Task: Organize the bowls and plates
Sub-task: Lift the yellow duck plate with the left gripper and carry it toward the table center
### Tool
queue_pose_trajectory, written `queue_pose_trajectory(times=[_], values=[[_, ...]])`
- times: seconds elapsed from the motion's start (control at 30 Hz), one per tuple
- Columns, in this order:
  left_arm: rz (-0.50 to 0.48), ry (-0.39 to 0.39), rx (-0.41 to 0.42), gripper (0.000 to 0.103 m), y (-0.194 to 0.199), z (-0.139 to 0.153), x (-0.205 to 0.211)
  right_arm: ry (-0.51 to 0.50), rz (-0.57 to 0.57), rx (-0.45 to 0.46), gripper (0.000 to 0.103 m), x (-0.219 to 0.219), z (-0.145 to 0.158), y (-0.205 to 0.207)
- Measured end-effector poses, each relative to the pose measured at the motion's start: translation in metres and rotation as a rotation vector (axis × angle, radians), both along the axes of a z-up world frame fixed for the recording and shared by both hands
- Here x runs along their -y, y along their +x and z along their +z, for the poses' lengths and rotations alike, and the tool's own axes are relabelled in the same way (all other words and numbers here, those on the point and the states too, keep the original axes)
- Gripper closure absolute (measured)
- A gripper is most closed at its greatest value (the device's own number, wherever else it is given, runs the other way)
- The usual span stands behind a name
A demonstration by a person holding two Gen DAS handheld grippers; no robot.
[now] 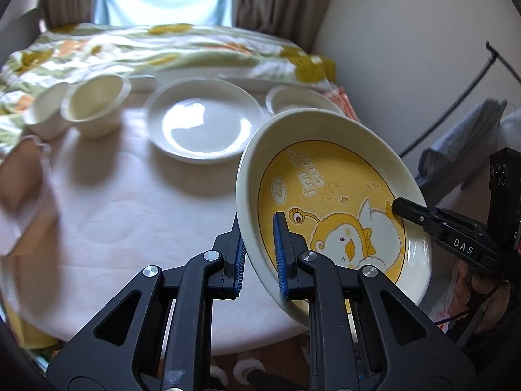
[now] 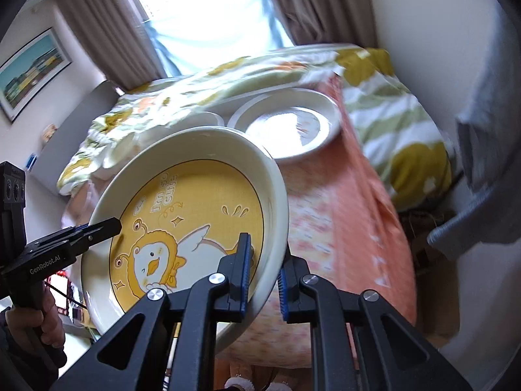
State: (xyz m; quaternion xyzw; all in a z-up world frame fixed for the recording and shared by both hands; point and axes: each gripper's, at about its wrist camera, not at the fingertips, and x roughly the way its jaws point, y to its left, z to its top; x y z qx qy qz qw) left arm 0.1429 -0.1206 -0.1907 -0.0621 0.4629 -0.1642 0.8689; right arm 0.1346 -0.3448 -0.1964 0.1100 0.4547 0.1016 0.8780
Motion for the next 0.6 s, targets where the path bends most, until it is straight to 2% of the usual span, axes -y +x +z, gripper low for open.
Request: queue_pose_trajectory(times=[0.13, 0.27, 0.43, 0.6], values=[[0.064, 0.016, 0.017, 0.089, -0.012, 0.014, -0.038, 0.01, 0.067, 0.015, 0.089, -0.035, 0.012, 0.008], [0.114, 0.036, 0.005, 0.089, -0.019, 0.017, -0.082, 0.03, 0.121, -0.004, 0.089, -0.075, 0.01, 0.018], [0.158, 0.074, -0.016, 0.089, -0.025, 0.007, -0.133, 0.046, 0.176, -0.03, 0.089, -0.131, -0.003, 0.029], [0.174, 0.093, -0.054, 0.089, -0.015, -0.016, -0.169, 0.065, 0.189, -0.061, 0.089, -0.172, -0.025, 0.034]])
